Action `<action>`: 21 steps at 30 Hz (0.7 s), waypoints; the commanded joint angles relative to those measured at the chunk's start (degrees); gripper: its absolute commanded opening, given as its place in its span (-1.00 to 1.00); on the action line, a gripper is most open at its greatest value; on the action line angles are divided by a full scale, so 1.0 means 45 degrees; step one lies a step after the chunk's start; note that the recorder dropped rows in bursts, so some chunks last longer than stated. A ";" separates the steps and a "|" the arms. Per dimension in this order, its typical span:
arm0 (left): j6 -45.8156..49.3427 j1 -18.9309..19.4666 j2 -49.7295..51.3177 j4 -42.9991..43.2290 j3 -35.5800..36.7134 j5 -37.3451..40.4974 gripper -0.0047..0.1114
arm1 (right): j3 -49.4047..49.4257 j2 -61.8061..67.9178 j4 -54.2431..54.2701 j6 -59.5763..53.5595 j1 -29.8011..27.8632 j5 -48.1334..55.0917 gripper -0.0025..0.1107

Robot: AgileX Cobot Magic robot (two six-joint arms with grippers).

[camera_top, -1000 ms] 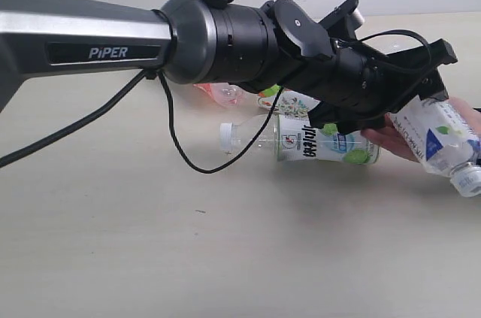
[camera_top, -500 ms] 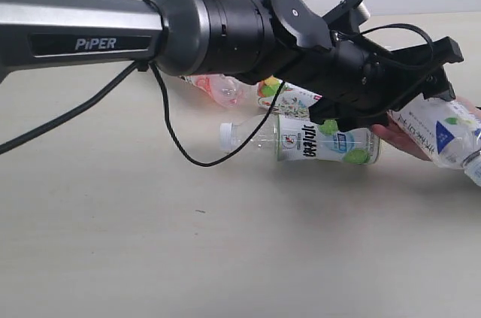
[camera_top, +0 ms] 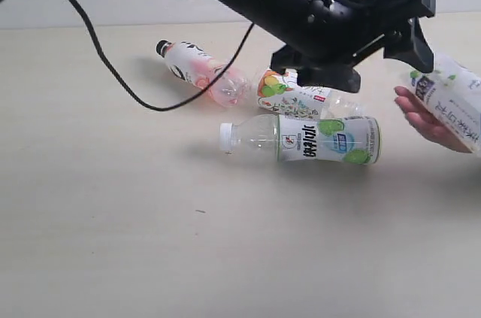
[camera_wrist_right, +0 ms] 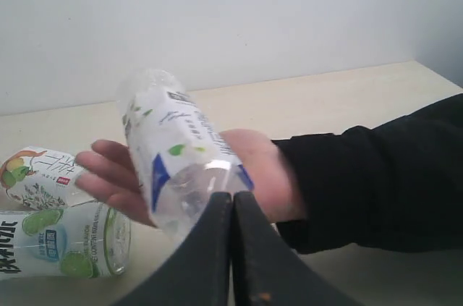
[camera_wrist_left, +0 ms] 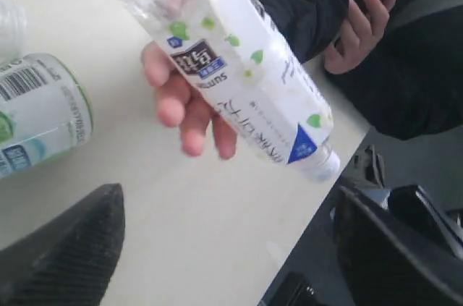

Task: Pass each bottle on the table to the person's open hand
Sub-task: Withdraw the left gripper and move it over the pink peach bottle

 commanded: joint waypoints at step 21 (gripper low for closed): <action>-0.4270 0.0958 -0.5258 1.4554 0.3019 0.6121 -0.78 | 0.0056 -0.0071 -0.0050 0.0006 0.0025 -0.0106 -0.96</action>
